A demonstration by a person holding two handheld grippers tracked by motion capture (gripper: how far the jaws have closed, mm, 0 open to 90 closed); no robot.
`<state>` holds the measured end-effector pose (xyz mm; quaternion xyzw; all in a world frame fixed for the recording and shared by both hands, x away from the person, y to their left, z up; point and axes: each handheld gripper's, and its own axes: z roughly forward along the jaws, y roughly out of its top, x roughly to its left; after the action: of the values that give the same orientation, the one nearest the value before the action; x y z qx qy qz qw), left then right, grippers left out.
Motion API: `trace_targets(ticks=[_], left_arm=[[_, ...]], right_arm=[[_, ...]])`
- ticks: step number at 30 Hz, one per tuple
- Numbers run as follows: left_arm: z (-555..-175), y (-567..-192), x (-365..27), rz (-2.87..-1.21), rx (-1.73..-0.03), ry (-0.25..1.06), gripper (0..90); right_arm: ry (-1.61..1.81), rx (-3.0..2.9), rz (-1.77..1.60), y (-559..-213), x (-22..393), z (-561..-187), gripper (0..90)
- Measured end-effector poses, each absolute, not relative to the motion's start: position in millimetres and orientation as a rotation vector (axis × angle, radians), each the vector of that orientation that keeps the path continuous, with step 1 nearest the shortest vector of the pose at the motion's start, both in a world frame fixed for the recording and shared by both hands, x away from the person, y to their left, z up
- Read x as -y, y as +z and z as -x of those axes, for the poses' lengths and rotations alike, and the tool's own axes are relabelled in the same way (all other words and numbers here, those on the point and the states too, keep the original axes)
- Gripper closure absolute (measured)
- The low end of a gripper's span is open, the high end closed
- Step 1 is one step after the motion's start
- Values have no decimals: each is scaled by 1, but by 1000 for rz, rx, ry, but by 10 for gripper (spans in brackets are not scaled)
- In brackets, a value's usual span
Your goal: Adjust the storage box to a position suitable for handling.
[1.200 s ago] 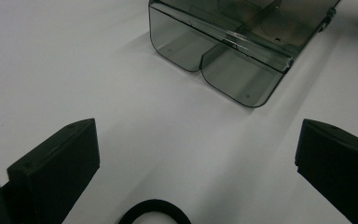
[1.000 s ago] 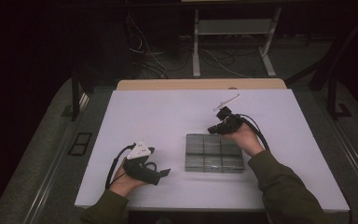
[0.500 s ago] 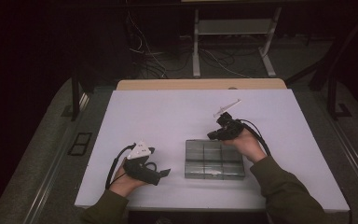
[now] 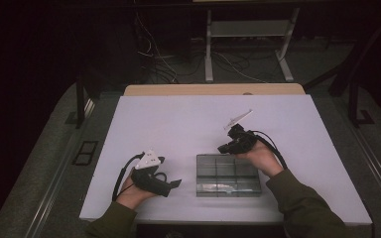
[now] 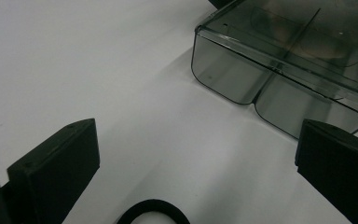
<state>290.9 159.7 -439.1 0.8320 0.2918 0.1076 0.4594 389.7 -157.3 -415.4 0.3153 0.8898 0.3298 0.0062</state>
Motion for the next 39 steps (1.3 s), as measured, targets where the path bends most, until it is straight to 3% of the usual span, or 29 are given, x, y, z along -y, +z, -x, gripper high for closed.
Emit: trace_targets(ticks=[11, 19, 24, 31, 39], left_arm=[[-291, -439, -160, -2051, -717, 266, 0], [-290, -440, -159, -2051, -720, 269, 0], [-290, -440, -160, -2044, -722, 265, 0], [-289, -439, -160, -2052, -718, 265, 0], [-289, -439, -161, -2056, -713, 261, 0]], right_arm=[[1202, -2659, -1003, -400, 177, -382, 890], [1285, -2597, -1033, -389, 210, -364, 659], [1302, -2534, -1042, -384, 232, -350, 580], [1313, -2462, -1044, -387, 262, -331, 607], [1264, -2464, -1080, -400, 282, -311, 744]])
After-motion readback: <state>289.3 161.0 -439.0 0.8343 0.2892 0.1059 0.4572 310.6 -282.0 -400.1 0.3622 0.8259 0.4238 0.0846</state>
